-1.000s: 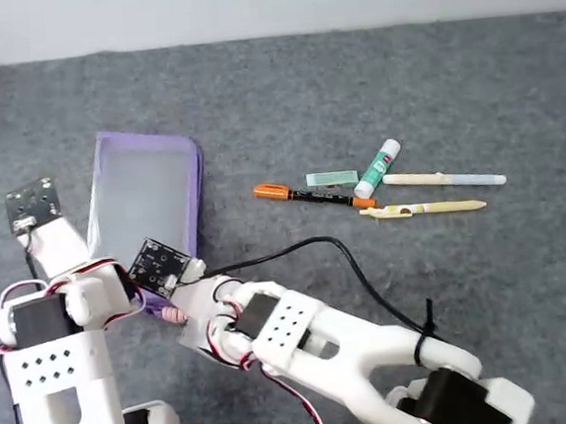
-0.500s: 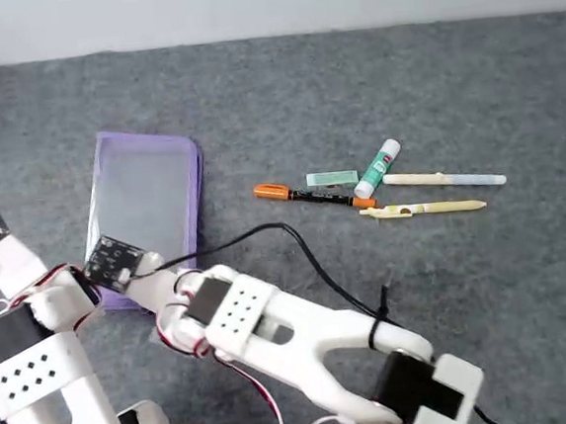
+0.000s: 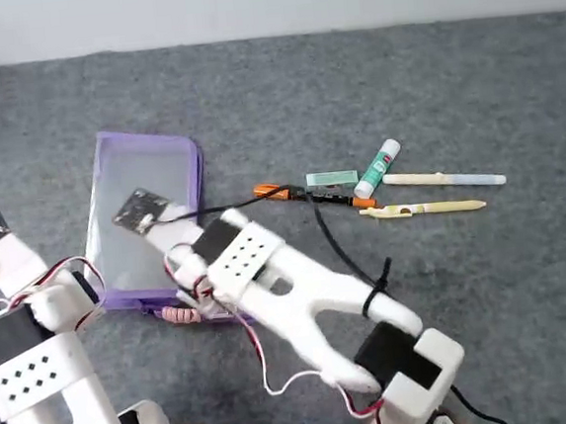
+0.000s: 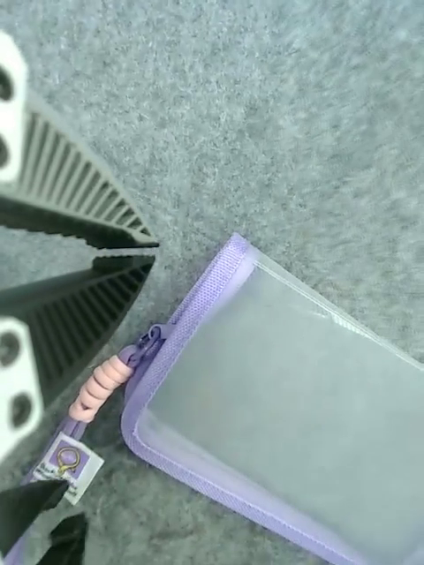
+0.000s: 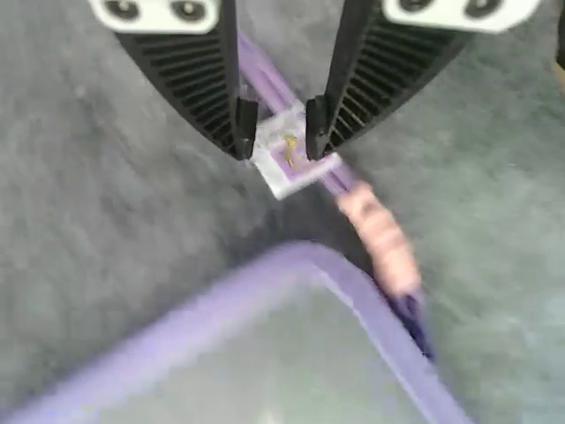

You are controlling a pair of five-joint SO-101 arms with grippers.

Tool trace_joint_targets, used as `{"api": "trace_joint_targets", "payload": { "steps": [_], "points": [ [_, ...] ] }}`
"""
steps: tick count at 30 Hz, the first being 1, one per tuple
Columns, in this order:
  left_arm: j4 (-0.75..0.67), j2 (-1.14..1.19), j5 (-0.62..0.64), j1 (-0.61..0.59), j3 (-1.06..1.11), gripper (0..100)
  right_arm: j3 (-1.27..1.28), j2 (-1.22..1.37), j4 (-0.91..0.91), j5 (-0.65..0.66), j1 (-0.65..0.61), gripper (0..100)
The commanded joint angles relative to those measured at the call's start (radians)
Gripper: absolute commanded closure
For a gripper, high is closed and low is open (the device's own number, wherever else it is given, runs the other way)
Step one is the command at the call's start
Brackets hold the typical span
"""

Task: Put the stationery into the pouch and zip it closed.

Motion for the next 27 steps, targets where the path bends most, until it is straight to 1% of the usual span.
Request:
{"api": "trace_joint_targets", "payload": {
  "steps": [1, 4, 7, 11, 14, 20, 22, 25, 27],
  "points": [
    [-0.011, -0.006, -0.012, 0.000, -0.047, 99, 0.017, -0.013, 0.056, -0.009, 0.047, 89.4],
    [-0.011, -0.006, -0.012, 0.000, -0.047, 99, 0.138, -0.013, 0.042, -0.008, 0.047, 89.4],
    [-0.011, -0.006, -0.012, 0.000, -0.047, 99, 0.207, -0.024, -0.016, -0.008, 0.031, 89.6],
    [-0.011, -0.006, -0.012, 0.000, -0.047, 99, 0.207, -0.024, -0.101, -0.008, -0.013, 89.7],
    [-0.011, -0.008, -0.012, 0.000, -0.047, 99, 0.207, -0.024, -0.147, -0.008, -0.070, 89.7],
    [0.037, -0.103, -0.012, 0.000, -0.096, 99, 0.207, -0.016, -0.174, -0.008, -0.185, 89.7],
    [0.040, -0.147, -0.012, -0.003, -0.096, 99, 0.207, -0.016, -0.173, -0.006, -0.200, 89.7],
    [0.038, -0.198, -0.012, -0.069, -0.093, 99, 0.207, -0.027, -0.157, -0.006, -0.177, 89.7],
    [0.038, -0.206, -0.018, -0.135, -0.093, 99, 0.193, -0.044, -0.114, -0.006, -0.156, 89.4]
  ]
}}
